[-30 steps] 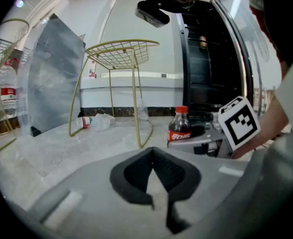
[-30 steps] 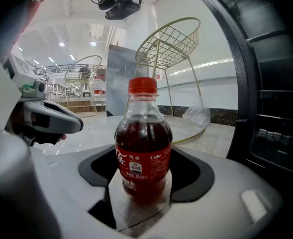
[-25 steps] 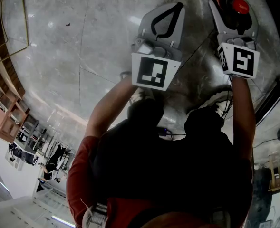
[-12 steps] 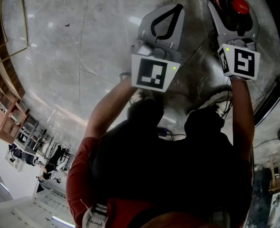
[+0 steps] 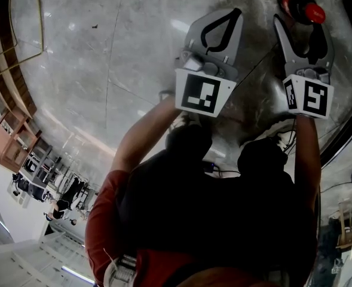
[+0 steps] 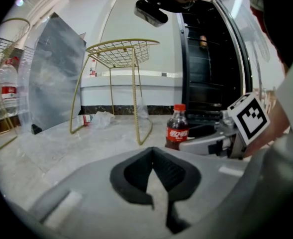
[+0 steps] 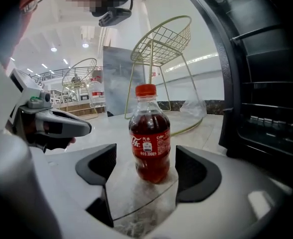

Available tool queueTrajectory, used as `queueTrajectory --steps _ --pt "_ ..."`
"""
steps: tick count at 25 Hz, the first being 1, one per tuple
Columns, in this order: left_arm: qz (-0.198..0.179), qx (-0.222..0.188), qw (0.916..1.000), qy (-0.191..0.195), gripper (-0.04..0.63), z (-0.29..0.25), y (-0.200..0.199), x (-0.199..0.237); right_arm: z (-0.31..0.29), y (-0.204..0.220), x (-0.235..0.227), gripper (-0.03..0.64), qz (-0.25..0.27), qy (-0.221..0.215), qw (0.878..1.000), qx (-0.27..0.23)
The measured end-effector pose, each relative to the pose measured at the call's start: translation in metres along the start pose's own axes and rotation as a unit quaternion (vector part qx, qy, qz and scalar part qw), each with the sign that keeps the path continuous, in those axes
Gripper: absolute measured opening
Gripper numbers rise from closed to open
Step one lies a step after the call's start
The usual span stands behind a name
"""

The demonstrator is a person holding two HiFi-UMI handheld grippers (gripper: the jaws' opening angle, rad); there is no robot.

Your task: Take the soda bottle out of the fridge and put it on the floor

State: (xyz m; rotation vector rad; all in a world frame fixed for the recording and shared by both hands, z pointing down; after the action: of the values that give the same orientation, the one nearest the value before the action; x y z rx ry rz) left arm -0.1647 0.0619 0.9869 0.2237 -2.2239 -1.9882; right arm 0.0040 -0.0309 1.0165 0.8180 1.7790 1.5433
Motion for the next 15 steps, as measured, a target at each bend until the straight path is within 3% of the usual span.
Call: queueTrajectory --steps 15 --pt "0.0 0.008 1.0 -0.005 0.0 0.01 0.005 -0.003 0.04 -0.004 0.014 0.354 -0.012 0.009 1.0 0.005"
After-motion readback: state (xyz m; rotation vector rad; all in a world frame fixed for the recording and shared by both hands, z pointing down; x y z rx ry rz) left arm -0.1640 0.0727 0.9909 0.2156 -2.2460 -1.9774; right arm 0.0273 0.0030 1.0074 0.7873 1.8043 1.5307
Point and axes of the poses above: the fingertips, and each gripper's own axes: z backward along the fingers, x to its left, y out of its underside, the point moved 9 cm from there along z, backward along the fingers, and after that the axes turned 15 degrees about -x, right-handed, at the moved point
